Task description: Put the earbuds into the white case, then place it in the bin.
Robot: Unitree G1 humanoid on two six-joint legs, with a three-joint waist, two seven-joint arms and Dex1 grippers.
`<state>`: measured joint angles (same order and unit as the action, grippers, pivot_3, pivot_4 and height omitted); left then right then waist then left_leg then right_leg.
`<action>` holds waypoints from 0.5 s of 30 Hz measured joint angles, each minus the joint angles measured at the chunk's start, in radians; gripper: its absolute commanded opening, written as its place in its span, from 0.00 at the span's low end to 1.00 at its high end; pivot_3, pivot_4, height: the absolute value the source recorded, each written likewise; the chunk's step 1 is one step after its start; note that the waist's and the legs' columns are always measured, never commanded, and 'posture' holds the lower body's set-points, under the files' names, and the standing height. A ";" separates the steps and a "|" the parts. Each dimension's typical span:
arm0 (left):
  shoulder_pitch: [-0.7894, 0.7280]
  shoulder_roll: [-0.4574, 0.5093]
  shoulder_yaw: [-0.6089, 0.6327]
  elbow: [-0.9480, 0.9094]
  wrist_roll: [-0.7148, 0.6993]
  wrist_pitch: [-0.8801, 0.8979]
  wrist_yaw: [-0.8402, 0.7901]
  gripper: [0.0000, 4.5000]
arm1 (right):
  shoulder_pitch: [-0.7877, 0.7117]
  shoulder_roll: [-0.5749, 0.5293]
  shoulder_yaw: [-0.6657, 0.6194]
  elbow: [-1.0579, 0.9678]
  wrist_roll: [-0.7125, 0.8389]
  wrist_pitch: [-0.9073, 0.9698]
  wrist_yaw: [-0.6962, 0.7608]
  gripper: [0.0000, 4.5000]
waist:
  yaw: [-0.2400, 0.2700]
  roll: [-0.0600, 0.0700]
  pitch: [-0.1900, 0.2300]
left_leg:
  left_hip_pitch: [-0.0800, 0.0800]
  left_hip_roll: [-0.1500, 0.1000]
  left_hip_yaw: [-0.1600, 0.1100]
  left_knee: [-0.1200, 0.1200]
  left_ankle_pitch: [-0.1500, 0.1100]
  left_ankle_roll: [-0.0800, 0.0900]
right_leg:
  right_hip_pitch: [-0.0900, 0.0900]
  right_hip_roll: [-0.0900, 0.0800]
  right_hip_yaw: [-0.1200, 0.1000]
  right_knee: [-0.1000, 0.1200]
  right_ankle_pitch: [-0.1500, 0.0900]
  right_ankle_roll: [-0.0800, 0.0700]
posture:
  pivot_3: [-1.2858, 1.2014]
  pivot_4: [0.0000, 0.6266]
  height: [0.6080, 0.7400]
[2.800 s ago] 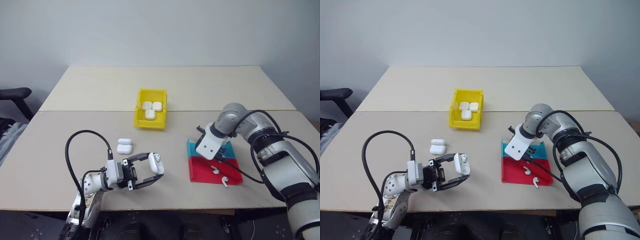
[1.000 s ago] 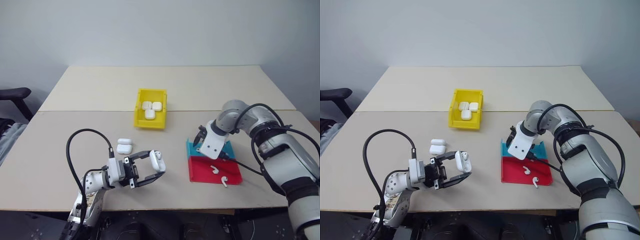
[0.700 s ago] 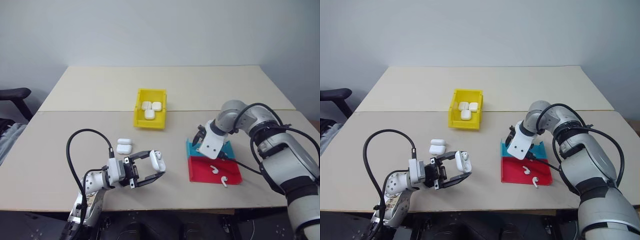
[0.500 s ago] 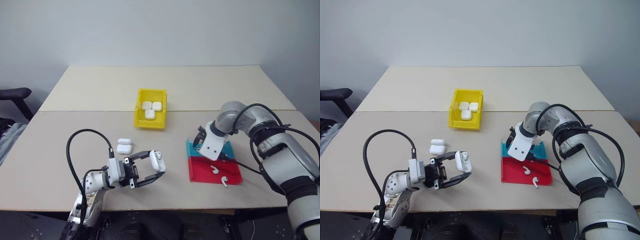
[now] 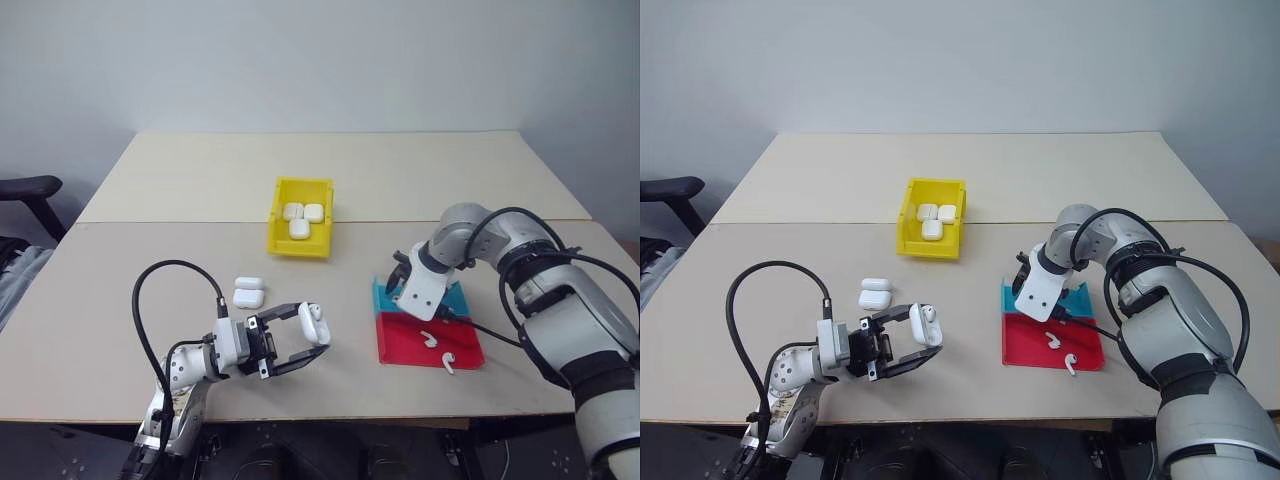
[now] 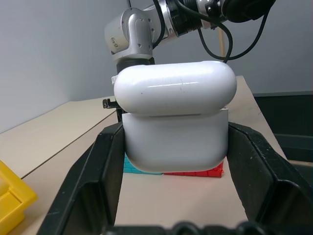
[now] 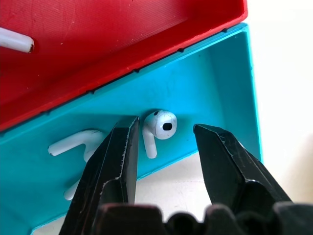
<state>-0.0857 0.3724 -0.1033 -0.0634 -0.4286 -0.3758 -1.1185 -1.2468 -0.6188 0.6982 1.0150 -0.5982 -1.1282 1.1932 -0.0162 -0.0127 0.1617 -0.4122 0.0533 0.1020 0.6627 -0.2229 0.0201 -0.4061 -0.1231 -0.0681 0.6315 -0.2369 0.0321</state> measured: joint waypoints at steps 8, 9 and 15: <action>0.005 0.008 0.000 0.000 0.003 -0.017 0.001 0.63 | -0.001 0.002 0.000 0.007 0.012 -0.010 0.010 0.50 | 0.000 0.000 0.000 | 0.000 0.000 0.000 0.000 0.000 0.000 | 0.000 0.000 0.000 0.000 0.000 0.000 | 0.52 0.24 1.00; 0.005 0.008 0.000 0.000 0.004 -0.018 0.002 0.63 | -0.001 0.003 0.000 0.007 0.012 -0.010 0.008 0.50 | 0.000 0.000 0.000 | 0.000 0.000 0.000 0.000 0.000 0.000 | 0.000 0.000 0.000 0.000 0.000 0.000 | 0.52 0.24 1.00; 0.004 0.008 0.000 0.000 0.008 -0.024 0.002 0.63 | -0.004 0.003 0.003 0.016 0.006 -0.018 0.003 0.42 | -0.001 0.000 0.000 | 0.000 0.000 0.000 0.000 0.000 0.000 | 0.000 0.000 0.000 0.000 0.000 0.000 | 0.52 0.24 1.00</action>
<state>-0.0813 0.3807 -0.1033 -0.0633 -0.4207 -0.4000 -1.1168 -1.2503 -0.6160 0.7013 1.0311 -0.5918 -1.1458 1.1959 -0.0169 -0.0126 0.1617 -0.4121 0.0533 0.1020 0.6627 -0.2229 0.0201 -0.4060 -0.1231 -0.0680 0.6315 -0.2369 0.0321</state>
